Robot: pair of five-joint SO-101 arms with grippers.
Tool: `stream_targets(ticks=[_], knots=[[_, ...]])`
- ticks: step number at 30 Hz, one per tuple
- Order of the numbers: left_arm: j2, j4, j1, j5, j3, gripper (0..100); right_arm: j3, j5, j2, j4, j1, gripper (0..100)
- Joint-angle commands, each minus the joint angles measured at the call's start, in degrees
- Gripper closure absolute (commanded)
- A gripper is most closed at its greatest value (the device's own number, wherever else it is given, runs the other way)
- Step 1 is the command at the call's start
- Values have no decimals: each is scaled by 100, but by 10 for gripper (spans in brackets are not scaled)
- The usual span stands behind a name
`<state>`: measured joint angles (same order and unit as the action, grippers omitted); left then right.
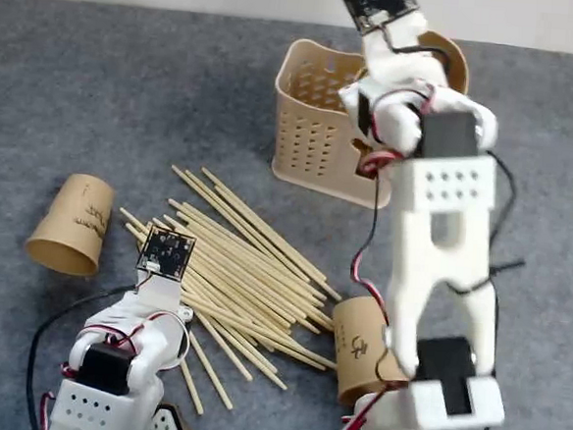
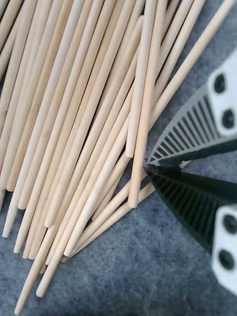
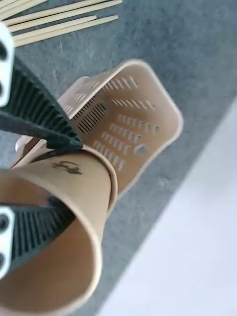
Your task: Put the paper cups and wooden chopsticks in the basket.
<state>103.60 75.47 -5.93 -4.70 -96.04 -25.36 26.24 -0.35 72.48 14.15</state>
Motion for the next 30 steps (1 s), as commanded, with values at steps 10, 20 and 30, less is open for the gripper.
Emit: stream_targets(ticks=[10, 20, 30], knots=[[57, 26, -66, -35, -110, 994, -778, -88, 66, -127, 180, 829], [57, 26, -66, -35, -110, 994, -875, -70, -57, -163, 171, 829], [57, 26, -66, -35, -110, 994, -840, -79, -48, 400, 145, 892]])
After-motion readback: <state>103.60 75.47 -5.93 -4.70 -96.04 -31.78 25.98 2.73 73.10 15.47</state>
